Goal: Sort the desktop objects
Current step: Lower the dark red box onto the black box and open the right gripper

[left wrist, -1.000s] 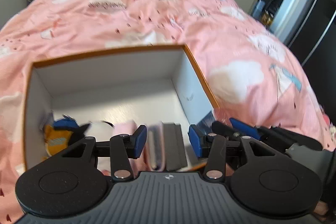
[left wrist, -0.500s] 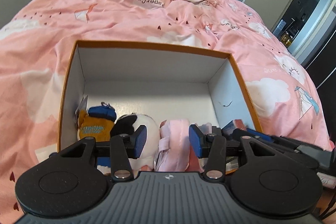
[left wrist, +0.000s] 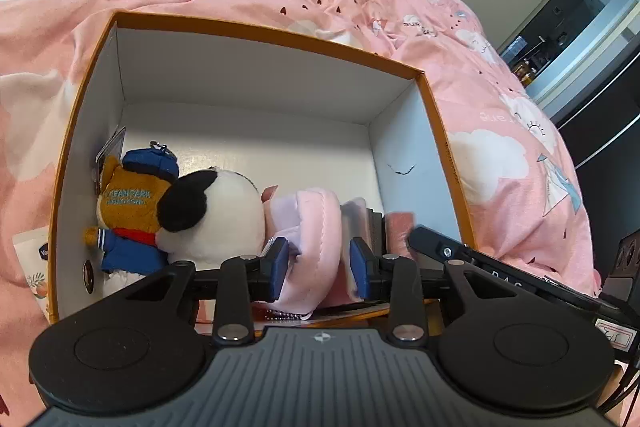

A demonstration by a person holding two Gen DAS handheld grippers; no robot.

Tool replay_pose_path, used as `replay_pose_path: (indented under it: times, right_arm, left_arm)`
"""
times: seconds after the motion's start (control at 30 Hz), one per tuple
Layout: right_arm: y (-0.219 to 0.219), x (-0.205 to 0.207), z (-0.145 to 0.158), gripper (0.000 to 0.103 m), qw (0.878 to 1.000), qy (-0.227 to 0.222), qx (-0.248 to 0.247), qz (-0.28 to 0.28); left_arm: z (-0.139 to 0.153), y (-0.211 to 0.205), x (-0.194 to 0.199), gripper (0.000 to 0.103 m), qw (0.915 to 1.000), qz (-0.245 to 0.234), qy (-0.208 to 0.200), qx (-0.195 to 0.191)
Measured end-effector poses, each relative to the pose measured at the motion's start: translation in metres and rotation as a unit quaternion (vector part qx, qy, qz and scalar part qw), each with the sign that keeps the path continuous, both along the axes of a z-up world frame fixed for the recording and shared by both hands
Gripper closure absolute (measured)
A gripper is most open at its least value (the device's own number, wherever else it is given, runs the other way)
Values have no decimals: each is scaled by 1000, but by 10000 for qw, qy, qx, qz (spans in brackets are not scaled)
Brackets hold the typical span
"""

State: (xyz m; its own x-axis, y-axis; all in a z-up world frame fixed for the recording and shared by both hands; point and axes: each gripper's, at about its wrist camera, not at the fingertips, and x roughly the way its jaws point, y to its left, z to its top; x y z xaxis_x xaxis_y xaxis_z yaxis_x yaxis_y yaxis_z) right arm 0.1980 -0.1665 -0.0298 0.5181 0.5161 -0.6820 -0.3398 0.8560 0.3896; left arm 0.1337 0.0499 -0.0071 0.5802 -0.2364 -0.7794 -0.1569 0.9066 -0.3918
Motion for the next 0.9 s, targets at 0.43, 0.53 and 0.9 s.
replay_pose_path:
  times: [0.43, 0.53, 0.9]
  right_arm:
    - [2, -1, -1, 93, 9995, -104, -278, 73]
    - [-2, -1, 2, 86, 9996, -124, -235, 76]
    - [-32, 8, 20, 74, 9991, 7, 362, 220]
  left_arm:
    - [3, 4, -6, 65, 9998, 137, -113, 110]
    - [6, 6, -8, 65, 9996, 191, -162, 132]
    - [24, 4, -26, 65, 9980, 102, -467, 420]
